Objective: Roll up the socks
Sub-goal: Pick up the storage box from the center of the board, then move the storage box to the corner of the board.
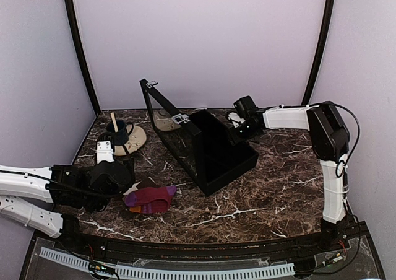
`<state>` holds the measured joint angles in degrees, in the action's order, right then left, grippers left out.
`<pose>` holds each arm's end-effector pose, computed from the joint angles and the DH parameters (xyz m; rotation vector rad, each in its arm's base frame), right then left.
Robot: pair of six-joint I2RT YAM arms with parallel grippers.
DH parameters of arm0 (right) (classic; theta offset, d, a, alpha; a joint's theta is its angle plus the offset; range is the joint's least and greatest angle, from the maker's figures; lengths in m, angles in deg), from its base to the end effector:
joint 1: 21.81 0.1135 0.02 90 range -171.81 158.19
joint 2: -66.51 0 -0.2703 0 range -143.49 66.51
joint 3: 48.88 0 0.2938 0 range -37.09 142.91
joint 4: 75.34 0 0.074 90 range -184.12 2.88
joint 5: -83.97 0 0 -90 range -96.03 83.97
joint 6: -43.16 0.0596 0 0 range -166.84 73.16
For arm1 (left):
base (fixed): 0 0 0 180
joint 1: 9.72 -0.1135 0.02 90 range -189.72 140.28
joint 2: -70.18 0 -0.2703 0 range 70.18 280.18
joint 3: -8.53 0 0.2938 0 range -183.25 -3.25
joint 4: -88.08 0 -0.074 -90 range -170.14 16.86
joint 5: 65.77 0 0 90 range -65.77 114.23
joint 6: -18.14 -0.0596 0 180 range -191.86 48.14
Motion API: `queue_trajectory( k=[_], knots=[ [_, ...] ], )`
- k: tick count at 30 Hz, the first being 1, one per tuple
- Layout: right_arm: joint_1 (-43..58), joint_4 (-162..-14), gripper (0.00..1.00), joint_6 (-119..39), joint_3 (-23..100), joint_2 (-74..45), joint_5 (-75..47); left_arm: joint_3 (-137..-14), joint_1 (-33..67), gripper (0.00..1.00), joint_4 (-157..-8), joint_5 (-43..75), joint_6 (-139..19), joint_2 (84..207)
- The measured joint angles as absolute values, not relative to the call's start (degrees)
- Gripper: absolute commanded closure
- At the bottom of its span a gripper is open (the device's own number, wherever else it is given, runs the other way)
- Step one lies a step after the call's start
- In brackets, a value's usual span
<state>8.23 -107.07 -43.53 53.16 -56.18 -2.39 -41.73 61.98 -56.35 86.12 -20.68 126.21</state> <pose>0.4541 0.2582 0.1316 -0.5493 2.4288 0.1676 0.1246 -0.2094 0.2407 -0.1619 1.8853 -0.2018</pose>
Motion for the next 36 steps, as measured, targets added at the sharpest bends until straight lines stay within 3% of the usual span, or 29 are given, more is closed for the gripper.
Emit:
queue_trajectory(
  k=[9,14,21,27,36],
  knots=[
    [8.1,-107.0,0.55,-42.0,53.2,-56.2,-3.4,-41.9,62.0,0.43,-56.2,85.6,-20.9,125.9],
    [8.1,-106.9,0.71,-40.6,53.1,-56.2,-3.5,-42.9,62.0,0.43,-56.0,85.2,-21.2,125.9],
    [8.1,-106.3,0.8,-37.9,52.7,-56.1,-4.0,-43.5,62.2,0.43,-55.6,84.6,-21.3,125.9],
    [8.3,-105.5,0.99,-37.5,51.2,-55.2,-5.9,-44.1,62.5,0.43,-54.9,84.5,-21.9,125.9],
    [9.9,-104.9,1.0,-31.5,48.3,-53.2,-2.9,-45.6,63.1,0.43,-54.6,84.3,-22.7,125.9]
  ],
)
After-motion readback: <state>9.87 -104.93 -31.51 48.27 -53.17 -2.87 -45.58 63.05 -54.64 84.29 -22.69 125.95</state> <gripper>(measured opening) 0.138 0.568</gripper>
